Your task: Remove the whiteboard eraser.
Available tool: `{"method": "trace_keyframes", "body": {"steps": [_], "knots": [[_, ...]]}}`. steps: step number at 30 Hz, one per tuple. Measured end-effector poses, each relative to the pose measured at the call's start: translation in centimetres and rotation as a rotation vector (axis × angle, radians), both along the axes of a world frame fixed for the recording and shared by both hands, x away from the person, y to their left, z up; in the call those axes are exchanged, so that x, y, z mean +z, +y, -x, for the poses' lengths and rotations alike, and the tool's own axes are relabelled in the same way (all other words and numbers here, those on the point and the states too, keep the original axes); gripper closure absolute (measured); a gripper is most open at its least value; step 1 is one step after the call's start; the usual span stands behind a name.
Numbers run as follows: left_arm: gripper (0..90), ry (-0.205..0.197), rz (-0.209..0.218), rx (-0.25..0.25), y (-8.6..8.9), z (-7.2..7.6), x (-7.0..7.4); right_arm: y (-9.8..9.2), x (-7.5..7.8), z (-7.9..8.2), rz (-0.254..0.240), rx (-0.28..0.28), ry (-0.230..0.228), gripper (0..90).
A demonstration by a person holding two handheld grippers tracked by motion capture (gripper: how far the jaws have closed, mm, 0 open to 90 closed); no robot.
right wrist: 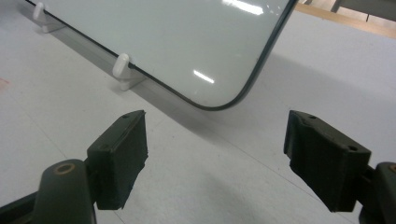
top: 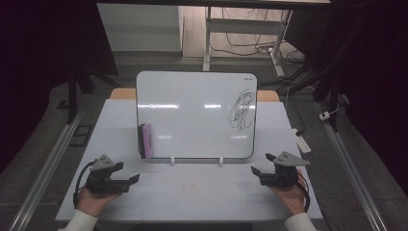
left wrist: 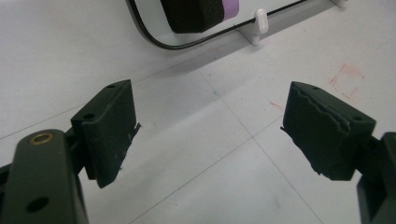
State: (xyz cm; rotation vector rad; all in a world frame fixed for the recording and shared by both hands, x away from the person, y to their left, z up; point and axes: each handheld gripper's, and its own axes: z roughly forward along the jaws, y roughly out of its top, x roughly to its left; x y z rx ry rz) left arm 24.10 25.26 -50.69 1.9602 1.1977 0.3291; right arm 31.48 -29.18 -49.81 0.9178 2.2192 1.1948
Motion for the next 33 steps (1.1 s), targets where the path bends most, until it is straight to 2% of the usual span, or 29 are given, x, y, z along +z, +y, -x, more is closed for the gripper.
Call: {"method": "trace_keyframes", "body": {"steps": [6, 12, 17, 23, 27, 31, 33], "knots": [[18.3, 0.001, 0.003, 0.008, 0.0, 0.0, -0.1, 0.2, -0.4, -0.2, 0.016, 0.014, 0.009, 22.2], [18.3, 0.011, 0.006, 0.017, 0.2, 0.2, -0.3, 0.2, -0.4, -0.1, 0.018, -0.006, 0.009, 24.9], [18.5, 0.002, 0.001, 0.035, 0.2, 0.5, -0.1, 0.0, -0.4, -0.1, -0.002, -0.014, 0.022, 24.9], [18.5, 0.001, 0.005, 0.025, 0.1, 0.5, 0.2, 0.1, -0.2, 0.0, 0.005, -0.003, 0.006, 25.1], [18.5, -0.012, 0.013, 0.033, -0.1, 0.4, 0.9, 0.5, -0.3, 0.0, 0.022, 0.016, 0.007, 25.2], [18.6, -0.025, 0.006, 0.034, -0.5, 0.3, 2.0, 0.3, -0.3, 0.0, 0.004, 0.01, 0.011, 25.3], [19.0, -0.027, 0.017, 0.037, -0.6, 0.2, 2.5, 0.3, -0.2, 0.0, 0.006, 0.008, 0.007, 25.3]]}}
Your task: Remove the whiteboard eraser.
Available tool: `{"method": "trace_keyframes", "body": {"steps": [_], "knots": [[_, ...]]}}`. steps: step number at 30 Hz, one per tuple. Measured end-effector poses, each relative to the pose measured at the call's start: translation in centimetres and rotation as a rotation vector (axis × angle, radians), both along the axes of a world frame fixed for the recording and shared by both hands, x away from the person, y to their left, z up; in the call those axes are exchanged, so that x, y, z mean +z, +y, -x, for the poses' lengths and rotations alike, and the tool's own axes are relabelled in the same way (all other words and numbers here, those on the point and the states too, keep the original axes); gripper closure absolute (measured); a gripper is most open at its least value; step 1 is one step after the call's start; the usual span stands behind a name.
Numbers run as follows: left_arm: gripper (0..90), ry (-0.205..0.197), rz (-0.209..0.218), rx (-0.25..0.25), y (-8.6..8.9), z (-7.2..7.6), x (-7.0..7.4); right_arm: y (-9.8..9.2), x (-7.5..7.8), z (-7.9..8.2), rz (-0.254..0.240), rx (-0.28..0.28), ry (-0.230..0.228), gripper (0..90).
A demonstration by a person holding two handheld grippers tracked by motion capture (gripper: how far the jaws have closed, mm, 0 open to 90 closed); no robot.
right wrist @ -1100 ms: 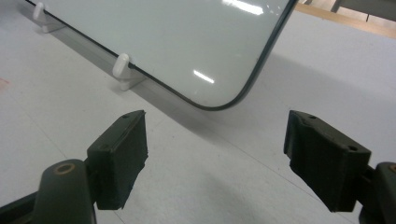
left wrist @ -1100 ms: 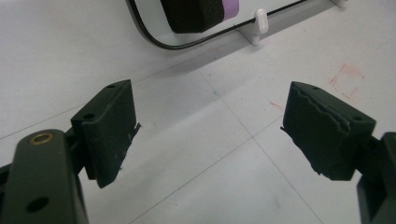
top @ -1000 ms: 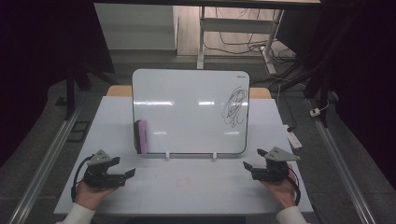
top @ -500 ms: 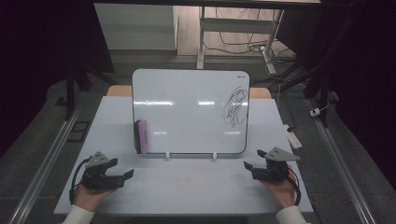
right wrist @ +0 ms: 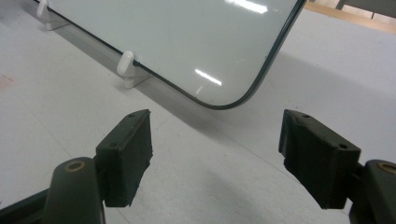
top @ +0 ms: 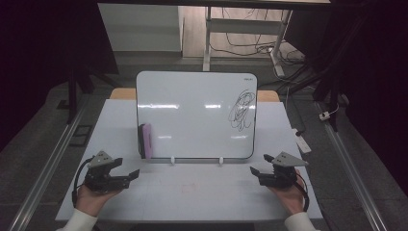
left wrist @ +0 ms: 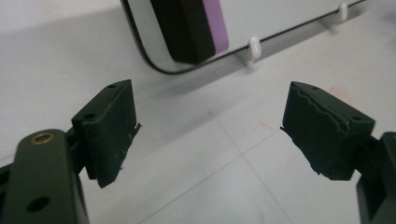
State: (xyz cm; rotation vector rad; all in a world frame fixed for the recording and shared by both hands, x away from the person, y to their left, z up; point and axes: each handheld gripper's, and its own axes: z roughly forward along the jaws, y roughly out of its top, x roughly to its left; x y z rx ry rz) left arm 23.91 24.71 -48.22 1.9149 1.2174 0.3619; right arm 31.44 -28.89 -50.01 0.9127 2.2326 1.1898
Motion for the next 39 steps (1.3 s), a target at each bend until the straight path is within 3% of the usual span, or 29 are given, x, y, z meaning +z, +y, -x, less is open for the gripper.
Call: {"method": "trace_keyframes", "body": {"steps": [4, 8, 17, 29, 34, 39], "knots": [[19.5, -0.001, 0.005, 0.003, -0.2, -0.3, 0.8, 0.0, 0.0, 0.1, -0.001, -0.001, 0.003, 25.4], [20.5, -0.032, 0.014, -0.002, -0.5, -0.8, 1.9, 0.2, 0.0, 0.0, 0.01, 0.003, 0.004, 25.5], [21.2, -0.042, 0.03, 0.025, -1.2, -4.0, 3.6, 0.4, -0.5, -0.1, 0.044, 0.004, 0.016, 25.6], [29.1, -0.017, 0.005, 0.09, -2.1, -8.4, 4.2, 0.5, -0.7, 0.0, 0.082, -0.005, 0.006, 25.7], [37.2, -0.003, 0.007, 0.108, -2.2, -9.2, 4.0, 0.5, -0.7, 0.0, 0.087, -0.011, 0.006, 25.7], [47.1, 0.012, 0.036, 0.116, -2.5, -9.8, 3.7, 0.7, -0.8, 0.0, 0.097, -0.012, 0.008, 25.7]]}}
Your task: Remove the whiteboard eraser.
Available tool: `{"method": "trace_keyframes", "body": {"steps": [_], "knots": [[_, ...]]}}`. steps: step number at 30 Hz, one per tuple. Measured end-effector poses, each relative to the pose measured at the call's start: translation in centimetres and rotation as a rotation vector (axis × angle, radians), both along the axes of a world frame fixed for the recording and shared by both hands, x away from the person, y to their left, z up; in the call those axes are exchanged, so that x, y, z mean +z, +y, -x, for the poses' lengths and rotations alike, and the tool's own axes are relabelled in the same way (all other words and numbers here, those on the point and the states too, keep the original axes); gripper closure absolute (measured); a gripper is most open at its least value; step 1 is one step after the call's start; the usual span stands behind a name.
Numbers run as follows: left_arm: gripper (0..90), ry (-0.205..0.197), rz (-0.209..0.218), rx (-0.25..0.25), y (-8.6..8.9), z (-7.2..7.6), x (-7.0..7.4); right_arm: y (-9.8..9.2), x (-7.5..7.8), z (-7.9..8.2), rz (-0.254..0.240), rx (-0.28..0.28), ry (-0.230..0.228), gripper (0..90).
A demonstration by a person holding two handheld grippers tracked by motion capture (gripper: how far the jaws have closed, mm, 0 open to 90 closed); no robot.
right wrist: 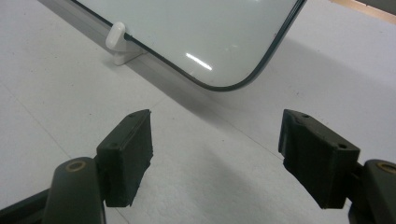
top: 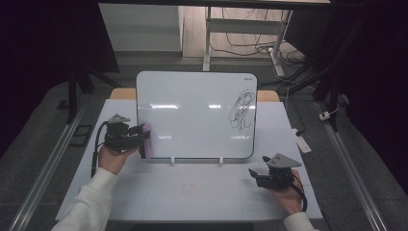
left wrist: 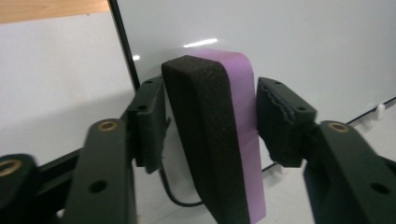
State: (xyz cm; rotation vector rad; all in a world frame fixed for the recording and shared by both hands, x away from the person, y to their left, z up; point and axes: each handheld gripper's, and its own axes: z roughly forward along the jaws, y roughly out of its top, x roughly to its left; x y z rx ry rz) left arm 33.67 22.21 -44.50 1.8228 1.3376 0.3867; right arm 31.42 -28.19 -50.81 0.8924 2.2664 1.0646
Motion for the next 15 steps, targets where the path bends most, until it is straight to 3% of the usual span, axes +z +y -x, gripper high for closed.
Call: {"method": "trace_keyframes", "body": {"steps": [4, 11, 15], "knots": [[54.0, 0.004, 0.006, 0.018, -0.3, 0.0, 0.1, 0.1, -0.1, 0.0, 0.008, 0.002, 0.001, 25.7], [58.5, 0.014, 0.008, 0.041, -0.4, 0.2, 0.4, 0.2, 0.0, 0.1, 0.002, 0.001, 0.0, 25.7], [59.4, -0.022, 0.023, 0.029, 0.1, 1.0, 1.6, 0.1, 0.0, 0.1, 0.005, 0.001, -0.008, 25.7]]}}
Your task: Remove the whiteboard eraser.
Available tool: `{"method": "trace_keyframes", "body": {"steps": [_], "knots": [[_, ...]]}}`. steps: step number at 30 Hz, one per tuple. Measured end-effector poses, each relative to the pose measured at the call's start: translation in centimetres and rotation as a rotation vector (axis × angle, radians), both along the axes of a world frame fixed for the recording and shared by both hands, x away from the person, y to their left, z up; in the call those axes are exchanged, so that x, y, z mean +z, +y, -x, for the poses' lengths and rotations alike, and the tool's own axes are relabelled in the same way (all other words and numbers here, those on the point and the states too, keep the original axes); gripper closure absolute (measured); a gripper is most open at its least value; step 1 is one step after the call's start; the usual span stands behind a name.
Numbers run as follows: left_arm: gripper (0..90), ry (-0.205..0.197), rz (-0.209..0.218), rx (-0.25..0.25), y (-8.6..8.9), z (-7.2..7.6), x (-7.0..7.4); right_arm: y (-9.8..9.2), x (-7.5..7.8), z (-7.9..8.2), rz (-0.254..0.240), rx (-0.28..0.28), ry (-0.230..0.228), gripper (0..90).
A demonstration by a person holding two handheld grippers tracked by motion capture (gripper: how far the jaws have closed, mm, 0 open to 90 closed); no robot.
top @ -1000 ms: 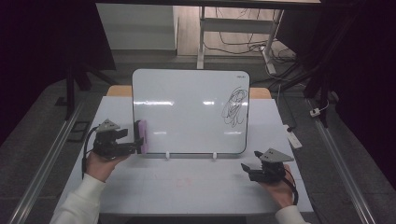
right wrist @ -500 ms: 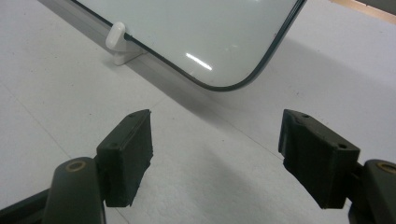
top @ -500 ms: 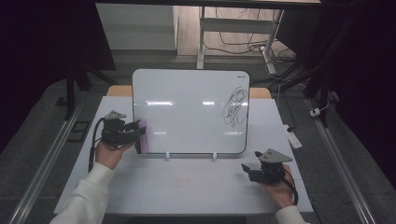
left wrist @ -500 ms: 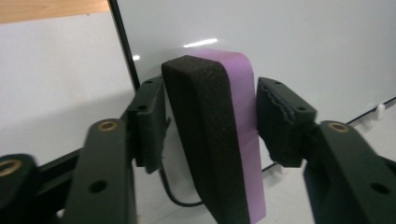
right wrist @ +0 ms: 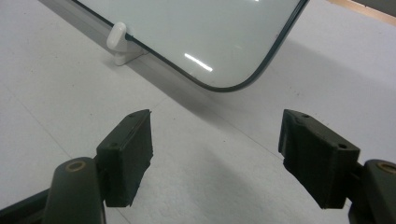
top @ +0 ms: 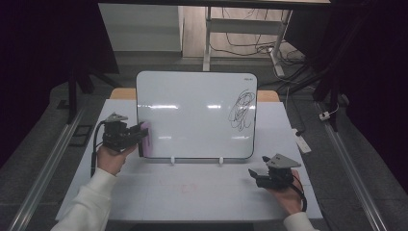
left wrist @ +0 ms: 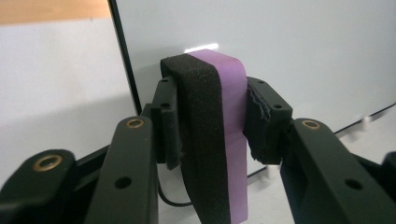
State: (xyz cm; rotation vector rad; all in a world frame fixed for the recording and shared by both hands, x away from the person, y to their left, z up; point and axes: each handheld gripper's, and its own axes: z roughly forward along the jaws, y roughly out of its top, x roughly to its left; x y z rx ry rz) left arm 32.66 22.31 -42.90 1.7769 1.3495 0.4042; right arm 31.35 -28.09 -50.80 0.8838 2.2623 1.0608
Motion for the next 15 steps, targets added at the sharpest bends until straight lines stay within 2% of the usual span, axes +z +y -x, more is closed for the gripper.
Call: {"method": "trace_keyframes", "body": {"steps": [1, 5, 10, 11, 12, 13, 15], "knots": [[59.4, -0.021, 0.003, -0.007, 0.3, 0.6, 0.7, 0.0, 0.0, 0.0, -0.008, -0.006, 0.005, 25.6], [59.5, -0.04, 0.02, -0.04, 0.5, 1.7, 1.2, -0.1, 0.0, 0.0, -0.015, -0.005, 0.003, 25.7], [59.4, -0.054, 0.037, -0.088, 0.1, 2.5, 1.2, 0.0, 0.2, 0.1, -0.025, -0.004, -0.004, 25.7], [59.4, -0.063, 0.045, -0.117, -0.2, 2.7, 1.1, 0.0, 0.2, 0.1, -0.026, -0.004, -0.006, 25.8], [59.5, -0.063, 0.045, -0.117, -0.2, 2.7, 1.1, 0.0, 0.2, 0.1, -0.026, -0.003, -0.008, 25.9], [59.4, -0.067, 0.062, -0.154, -0.6, 2.8, 1.0, 0.1, 0.2, 0.1, -0.026, -0.002, -0.009, 25.8], [59.5, -0.069, 0.071, -0.174, -1.0, 2.8, 0.9, 0.1, 0.2, 0.1, -0.027, -0.001, -0.012, 25.8]]}}
